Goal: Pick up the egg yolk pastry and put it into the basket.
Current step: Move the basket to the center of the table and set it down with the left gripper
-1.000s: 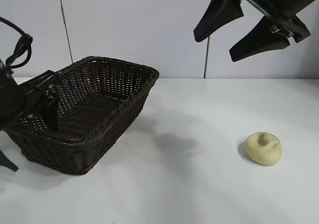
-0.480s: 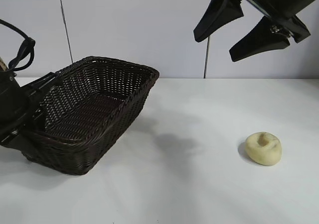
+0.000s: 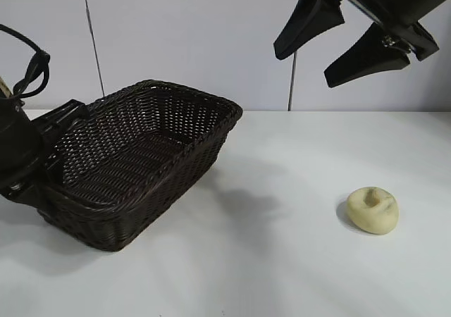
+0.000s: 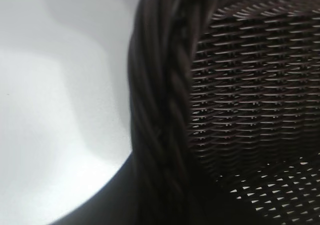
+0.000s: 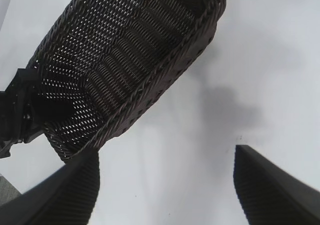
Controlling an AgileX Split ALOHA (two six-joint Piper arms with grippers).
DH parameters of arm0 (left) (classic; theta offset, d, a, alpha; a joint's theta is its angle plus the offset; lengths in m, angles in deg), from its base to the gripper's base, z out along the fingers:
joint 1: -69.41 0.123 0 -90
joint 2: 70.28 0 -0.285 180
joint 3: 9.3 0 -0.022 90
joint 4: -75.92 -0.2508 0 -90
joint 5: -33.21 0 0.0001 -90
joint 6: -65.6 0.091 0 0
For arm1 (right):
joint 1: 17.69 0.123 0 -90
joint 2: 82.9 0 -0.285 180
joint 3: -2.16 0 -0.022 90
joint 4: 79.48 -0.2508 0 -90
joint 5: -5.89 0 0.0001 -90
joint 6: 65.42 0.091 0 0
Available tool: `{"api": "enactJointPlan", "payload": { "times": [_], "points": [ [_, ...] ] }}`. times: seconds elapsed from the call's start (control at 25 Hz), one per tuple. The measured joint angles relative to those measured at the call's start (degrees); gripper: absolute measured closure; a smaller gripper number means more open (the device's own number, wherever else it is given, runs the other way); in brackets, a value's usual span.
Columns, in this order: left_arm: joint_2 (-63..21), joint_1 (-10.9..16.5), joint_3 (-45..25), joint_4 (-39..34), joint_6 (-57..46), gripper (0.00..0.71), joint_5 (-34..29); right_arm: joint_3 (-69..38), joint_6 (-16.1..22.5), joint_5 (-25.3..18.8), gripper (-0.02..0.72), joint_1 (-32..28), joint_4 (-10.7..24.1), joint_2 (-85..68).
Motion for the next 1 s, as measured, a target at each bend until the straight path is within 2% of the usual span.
{"api": "enactJointPlan", "payload": {
  "times": [0.24,0.44,0.68,1.0],
  "points": [
    [-0.88,0.9,2.9,6.82,10.21,0.612,-3.05,0.0,0.0,-0.06,0.164,0.0,0.0,0.0],
    [-2.42,3.2,3.84,10.43,18.4,0.612,-6.24,0.0,0.0,-0.06,0.164,0.0,0.0,0.0],
    [-5.05,6.2,4.39,13.05,25.65,0.613,-6.86,0.0,0.0,-0.11,0.164,0.0,0.0,0.0],
    [-5.64,8.53,6.06,19.58,46.18,0.613,-8.19,0.0,0.22,-0.18,0.164,0.0,0.0,0.0]
  ]
}}
